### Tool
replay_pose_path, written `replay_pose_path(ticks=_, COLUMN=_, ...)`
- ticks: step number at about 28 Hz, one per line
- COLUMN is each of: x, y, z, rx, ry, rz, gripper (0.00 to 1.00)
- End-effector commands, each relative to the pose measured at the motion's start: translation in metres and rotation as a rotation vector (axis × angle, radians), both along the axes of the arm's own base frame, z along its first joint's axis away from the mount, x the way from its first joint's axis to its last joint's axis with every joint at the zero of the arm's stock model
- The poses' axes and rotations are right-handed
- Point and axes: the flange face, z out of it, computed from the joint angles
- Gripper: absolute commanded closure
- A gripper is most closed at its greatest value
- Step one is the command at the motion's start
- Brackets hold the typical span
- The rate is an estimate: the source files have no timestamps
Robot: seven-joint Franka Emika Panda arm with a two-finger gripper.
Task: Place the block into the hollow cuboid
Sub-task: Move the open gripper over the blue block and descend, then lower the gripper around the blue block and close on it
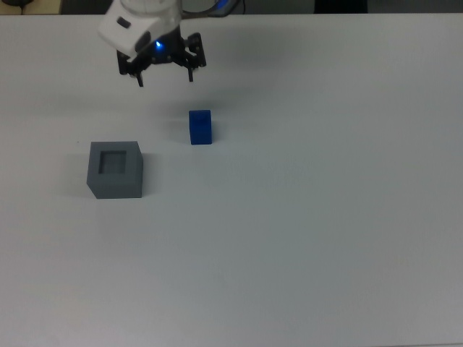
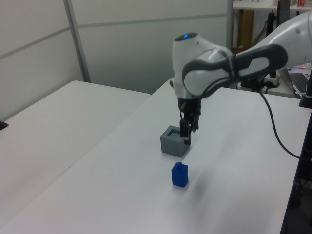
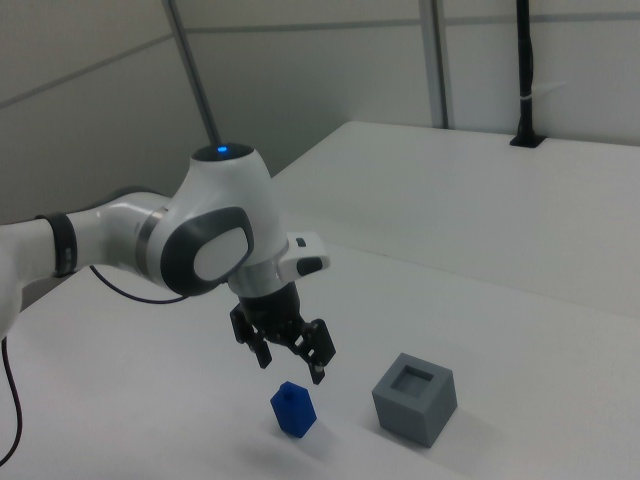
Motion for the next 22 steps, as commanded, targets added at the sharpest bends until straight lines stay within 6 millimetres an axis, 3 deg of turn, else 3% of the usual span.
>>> replay_pose_path(ticks=1, x=0.01, y=0.025, z=-0.03, rx=-0.001, ry=-0.008, rz=0.034, gripper=0.0)
replay_pose_path(ticks=10, x=0.019, y=0.056, z=-0.061, rx=-0.006, ry=0.012, rz=-0.021, gripper=0.0)
replay_pose_path(ticks=22, x=0.023, y=0.061, z=-0.089, rx=-0.021, ry=0.058, rz=-0.021, gripper=0.0)
